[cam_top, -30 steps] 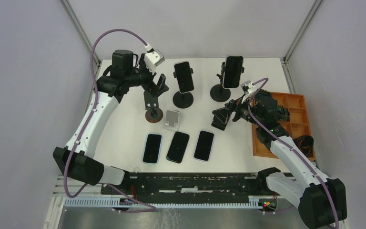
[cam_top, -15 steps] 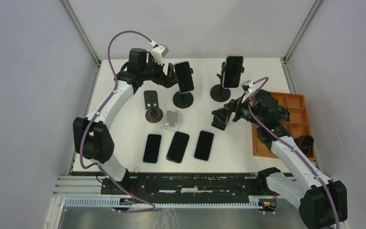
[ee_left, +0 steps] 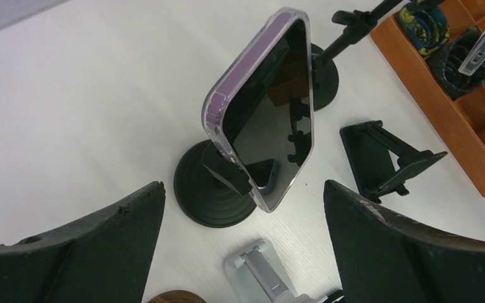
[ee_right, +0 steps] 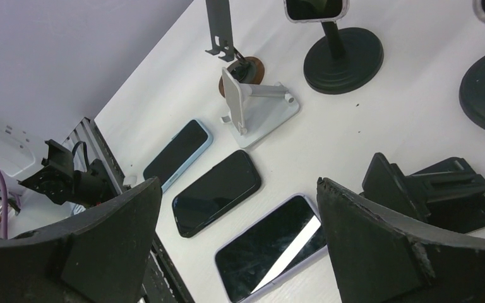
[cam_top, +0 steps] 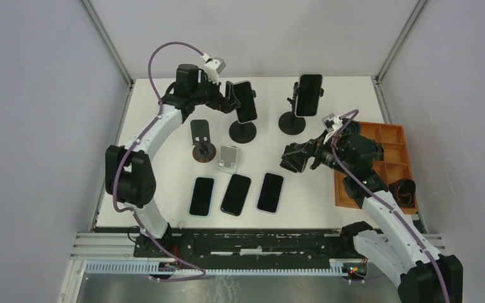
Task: Remove the phone from the phone stand
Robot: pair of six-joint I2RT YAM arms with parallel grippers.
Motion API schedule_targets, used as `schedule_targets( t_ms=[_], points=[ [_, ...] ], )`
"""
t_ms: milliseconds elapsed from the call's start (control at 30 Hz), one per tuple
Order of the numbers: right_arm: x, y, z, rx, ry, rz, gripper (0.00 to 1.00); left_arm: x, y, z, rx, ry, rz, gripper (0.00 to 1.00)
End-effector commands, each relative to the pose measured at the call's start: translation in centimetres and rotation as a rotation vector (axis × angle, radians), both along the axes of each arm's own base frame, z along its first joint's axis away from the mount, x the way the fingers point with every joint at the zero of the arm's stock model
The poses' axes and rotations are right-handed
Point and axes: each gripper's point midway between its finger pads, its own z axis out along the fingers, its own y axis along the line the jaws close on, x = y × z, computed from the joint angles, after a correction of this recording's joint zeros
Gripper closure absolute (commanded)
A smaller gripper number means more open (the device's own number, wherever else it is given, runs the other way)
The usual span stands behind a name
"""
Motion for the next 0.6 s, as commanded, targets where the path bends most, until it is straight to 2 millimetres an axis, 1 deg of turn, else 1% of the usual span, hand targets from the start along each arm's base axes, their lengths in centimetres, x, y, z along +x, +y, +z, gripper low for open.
schedule_targets(
  t_ms=[0, 167, 233, 333, 400, 467, 567],
  points=[
    [-1.2, 0.2, 0.9, 0.029, -0.027, 0.034, 0.02, 0.5, -1.4, -0.1, -0.064, 0.015, -0.058, 0.01],
    [-1.7, 0.3, 0.9, 0.029, -0.023, 0.046, 0.02, 0.2, -2.7, -1.2, -0.092, 0.050, -0.144, 0.06],
    [-1.9, 0.4, 0.9, 0.037, -0.018, 0.053, 0.02, 0.4, -3.0, -1.4, -0.096, 0.055, -0.154, 0.12],
    [-2.3, 0.6, 1.1, 0.044, -0.029, 0.076, 0.03, 0.5, -3.3, -1.9, -0.085, 0.075, -0.195, 0.28],
    [-2.3, 0.6, 1.1, 0.045, -0.029, 0.077, 0.03, 0.7, -3.6, -1.8, -0.072, 0.076, -0.227, 0.37],
    [-2.4, 0.7, 0.8, 0.041, -0.016, 0.084, 0.05, 0.6, -3.7, -1.5, -0.069, 0.068, -0.251, 0.41],
    [-2.5, 0.6, 0.7, 0.032, -0.015, 0.083, 0.05, 0.5, -3.9, -1.3, -0.076, 0.058, -0.275, 0.44]
  ],
)
